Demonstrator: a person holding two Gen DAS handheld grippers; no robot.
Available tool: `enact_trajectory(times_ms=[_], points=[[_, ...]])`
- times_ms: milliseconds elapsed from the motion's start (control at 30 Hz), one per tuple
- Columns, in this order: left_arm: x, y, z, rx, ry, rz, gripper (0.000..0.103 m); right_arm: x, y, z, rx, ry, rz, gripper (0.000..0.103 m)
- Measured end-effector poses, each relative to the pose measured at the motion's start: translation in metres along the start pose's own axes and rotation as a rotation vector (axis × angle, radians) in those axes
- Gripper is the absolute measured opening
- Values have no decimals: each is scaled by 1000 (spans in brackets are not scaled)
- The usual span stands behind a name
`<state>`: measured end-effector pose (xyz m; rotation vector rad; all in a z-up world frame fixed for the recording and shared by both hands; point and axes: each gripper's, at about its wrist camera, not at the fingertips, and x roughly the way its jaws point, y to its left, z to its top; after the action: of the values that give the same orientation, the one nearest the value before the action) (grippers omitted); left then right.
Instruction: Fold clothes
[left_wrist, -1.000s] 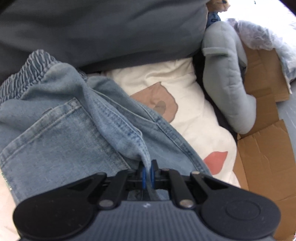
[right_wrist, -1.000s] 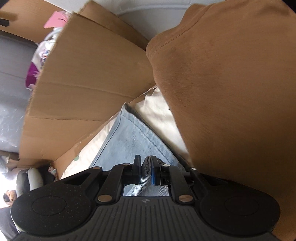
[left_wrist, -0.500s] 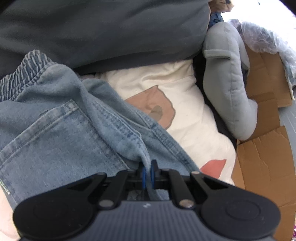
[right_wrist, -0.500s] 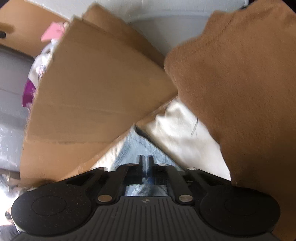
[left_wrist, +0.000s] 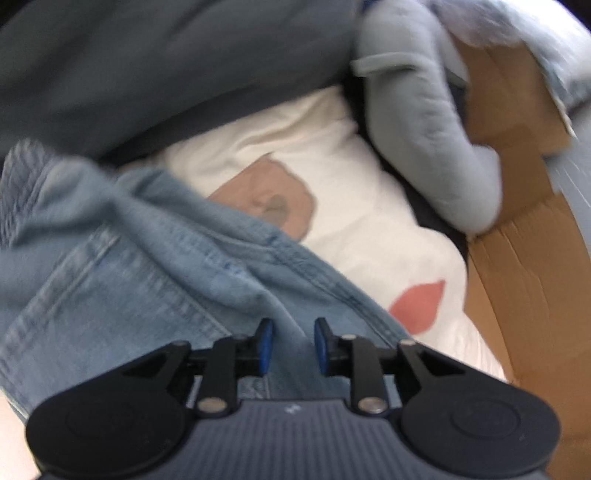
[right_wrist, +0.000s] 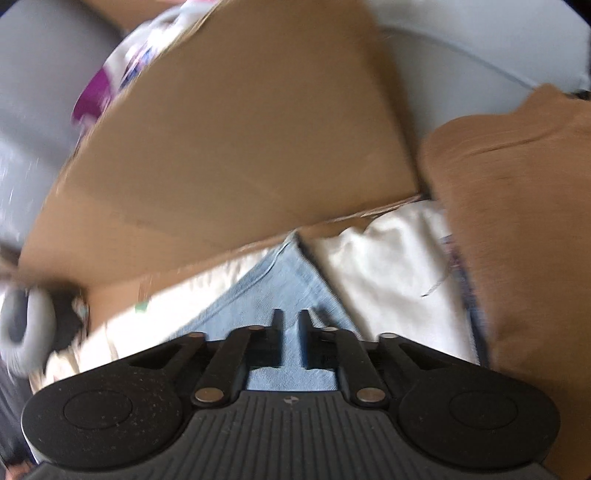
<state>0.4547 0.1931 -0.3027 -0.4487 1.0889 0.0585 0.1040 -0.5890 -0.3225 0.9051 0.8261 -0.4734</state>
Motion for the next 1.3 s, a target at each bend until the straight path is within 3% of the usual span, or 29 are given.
enact_trajectory(times_ms=[67,267,533,633,800,1133,1300], points=[[-7,-9,4,63,2,5,29,7,15,-7,-64,6,-28,44],[-21,-36,14,342,-15,78,50,15,33,-12,-273,14,-80,44],[-12,-62,-4,887,9,187,54,20,32,-20,-405,27,-134,45],[-3,-63,-14,1019,46,207,54,22,32,-22,-442,26,-135,45],[12,-56,-24,1149,92,247,54,27,36,-27,-518,24,-140,45],[45,-49,-38,1307,155,335,54,46,50,-32,-675,37,-195,45],[54,-55,-38,1350,172,314,53,51,59,-36,-761,51,-226,44]])
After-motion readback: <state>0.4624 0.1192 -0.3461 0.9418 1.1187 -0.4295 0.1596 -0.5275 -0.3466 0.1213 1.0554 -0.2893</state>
